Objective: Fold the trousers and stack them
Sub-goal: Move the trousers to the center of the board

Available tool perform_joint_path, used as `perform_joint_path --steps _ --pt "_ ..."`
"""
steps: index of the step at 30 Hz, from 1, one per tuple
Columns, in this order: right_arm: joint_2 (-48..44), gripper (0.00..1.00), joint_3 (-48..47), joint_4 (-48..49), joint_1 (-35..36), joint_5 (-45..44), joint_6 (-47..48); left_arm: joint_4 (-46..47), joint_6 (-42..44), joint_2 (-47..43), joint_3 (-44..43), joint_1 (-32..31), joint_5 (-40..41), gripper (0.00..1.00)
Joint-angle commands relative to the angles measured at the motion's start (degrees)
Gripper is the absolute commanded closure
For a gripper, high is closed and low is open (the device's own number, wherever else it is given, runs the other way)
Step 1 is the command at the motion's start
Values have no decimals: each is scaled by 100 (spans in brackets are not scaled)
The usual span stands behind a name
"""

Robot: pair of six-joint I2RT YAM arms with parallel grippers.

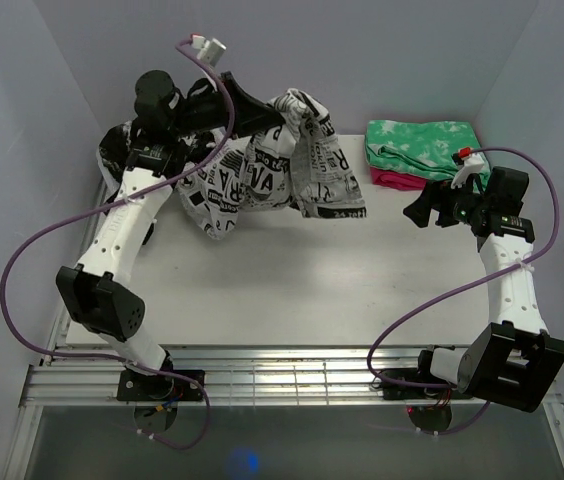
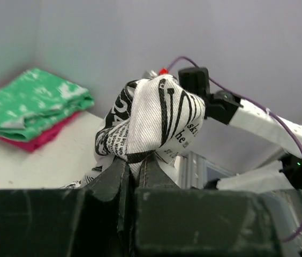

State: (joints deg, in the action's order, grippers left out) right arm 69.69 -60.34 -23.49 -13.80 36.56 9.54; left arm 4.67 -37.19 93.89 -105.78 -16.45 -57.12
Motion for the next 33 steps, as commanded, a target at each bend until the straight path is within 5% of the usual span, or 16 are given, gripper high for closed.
perform_joint_path --steps 1,2,3,4,7,10,17,27,33 --pt "-70 10 -242 142 18 246 -40 281 -254 -319 425 -437 -456 100" --pt "-52 10 -242 134 9 334 -40 220 -201 -266 583 -621 -510 99" --pt "-43 10 -250 134 9 369 -40 106 -140 -240 724 -649 -484 86" --pt "-26 10 -259 116 9 439 -31 35 -113 -231 1012 -658 -432 56" --pt "62 10 -312 -102 18 667 143 -1425 1302 -73 606 -649 409 22" --pt "246 10 -496 -410 79 809 372 -2588 2126 199 -106 -466 1377 12" --pt "992 10 -1216 -1070 1762 -164 848 -3604 2408 359 283 1326 1852 11" --pt "2960 4 -2516 581 4516 -579 -233 -3481 2945 156 1507 2348 3312 14" --pt "5358 10 -5256 -569 6160 -1991 1505 -3823 3173 499 1209 2558 3472 12"
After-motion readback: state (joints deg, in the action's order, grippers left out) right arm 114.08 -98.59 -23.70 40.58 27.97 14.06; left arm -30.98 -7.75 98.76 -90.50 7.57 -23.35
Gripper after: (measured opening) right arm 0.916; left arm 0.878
